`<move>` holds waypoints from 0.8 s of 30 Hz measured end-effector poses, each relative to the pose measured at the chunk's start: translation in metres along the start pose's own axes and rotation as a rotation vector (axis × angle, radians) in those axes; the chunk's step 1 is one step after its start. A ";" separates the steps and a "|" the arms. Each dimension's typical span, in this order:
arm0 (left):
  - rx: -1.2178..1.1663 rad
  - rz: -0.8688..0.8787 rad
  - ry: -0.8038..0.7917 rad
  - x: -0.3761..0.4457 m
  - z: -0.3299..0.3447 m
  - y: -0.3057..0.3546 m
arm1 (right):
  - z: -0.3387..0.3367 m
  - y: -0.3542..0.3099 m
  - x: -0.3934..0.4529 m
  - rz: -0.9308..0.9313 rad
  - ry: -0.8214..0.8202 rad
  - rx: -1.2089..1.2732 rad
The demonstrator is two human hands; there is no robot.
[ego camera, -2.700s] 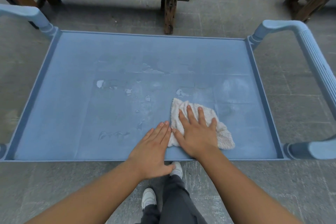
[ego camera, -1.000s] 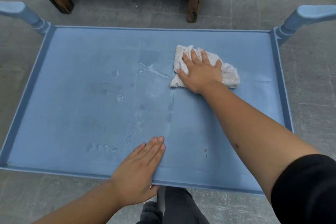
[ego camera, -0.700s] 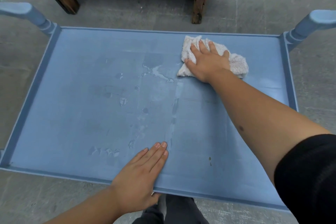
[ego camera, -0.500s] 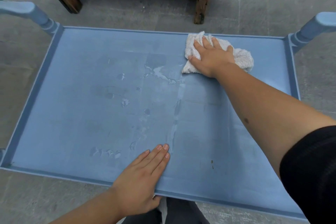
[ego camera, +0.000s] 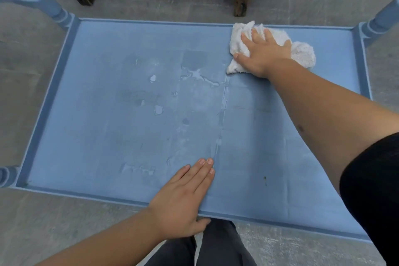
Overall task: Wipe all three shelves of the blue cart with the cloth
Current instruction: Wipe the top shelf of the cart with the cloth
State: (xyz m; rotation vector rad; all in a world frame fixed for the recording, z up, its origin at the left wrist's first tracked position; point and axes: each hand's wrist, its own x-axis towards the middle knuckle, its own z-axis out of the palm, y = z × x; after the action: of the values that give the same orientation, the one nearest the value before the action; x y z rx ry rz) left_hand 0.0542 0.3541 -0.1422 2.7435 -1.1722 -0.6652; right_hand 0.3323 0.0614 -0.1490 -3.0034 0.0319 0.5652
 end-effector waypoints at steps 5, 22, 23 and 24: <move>-0.004 -0.007 -0.036 -0.002 0.001 0.000 | 0.006 -0.006 -0.016 0.008 -0.008 -0.013; -0.109 -0.016 0.021 -0.007 0.011 0.001 | 0.046 -0.048 -0.099 0.011 -0.019 -0.028; -0.117 -0.017 0.025 -0.008 0.012 0.001 | 0.048 -0.049 -0.104 0.009 -0.014 -0.035; -0.124 -0.018 0.025 -0.008 0.013 0.001 | 0.050 -0.050 -0.109 0.008 -0.013 -0.038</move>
State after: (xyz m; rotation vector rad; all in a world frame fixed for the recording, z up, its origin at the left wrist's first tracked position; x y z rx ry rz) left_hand 0.0428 0.3603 -0.1503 2.6545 -1.0647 -0.6799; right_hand 0.2145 0.1164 -0.1518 -3.0375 0.0334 0.5933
